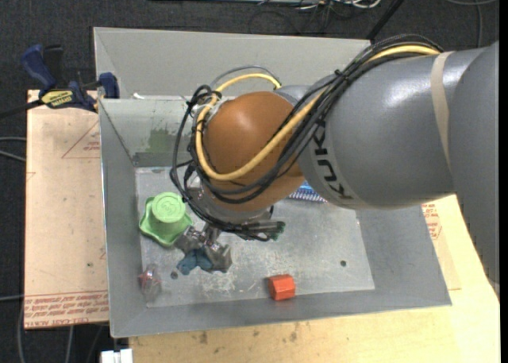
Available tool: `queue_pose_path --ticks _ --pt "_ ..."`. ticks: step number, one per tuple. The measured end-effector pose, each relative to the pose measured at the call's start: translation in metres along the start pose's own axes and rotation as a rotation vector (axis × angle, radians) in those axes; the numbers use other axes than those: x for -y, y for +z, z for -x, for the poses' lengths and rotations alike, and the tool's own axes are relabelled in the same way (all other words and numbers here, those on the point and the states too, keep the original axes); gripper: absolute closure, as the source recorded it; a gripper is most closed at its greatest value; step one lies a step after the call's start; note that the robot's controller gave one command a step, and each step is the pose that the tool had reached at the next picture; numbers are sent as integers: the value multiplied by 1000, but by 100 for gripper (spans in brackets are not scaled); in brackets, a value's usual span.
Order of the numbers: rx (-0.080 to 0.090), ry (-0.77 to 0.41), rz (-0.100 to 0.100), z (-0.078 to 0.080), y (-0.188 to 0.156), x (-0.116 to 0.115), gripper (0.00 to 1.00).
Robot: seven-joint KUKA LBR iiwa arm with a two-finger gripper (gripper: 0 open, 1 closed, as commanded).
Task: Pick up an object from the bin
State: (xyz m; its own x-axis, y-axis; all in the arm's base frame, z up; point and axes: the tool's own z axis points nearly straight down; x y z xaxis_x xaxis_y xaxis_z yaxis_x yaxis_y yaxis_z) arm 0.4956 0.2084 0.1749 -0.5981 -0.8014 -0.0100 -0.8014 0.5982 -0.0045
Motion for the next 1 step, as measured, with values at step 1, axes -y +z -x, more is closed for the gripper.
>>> queue_pose_path --ticks 1 --pt "2 -15 -1 10 -160 -7 100"
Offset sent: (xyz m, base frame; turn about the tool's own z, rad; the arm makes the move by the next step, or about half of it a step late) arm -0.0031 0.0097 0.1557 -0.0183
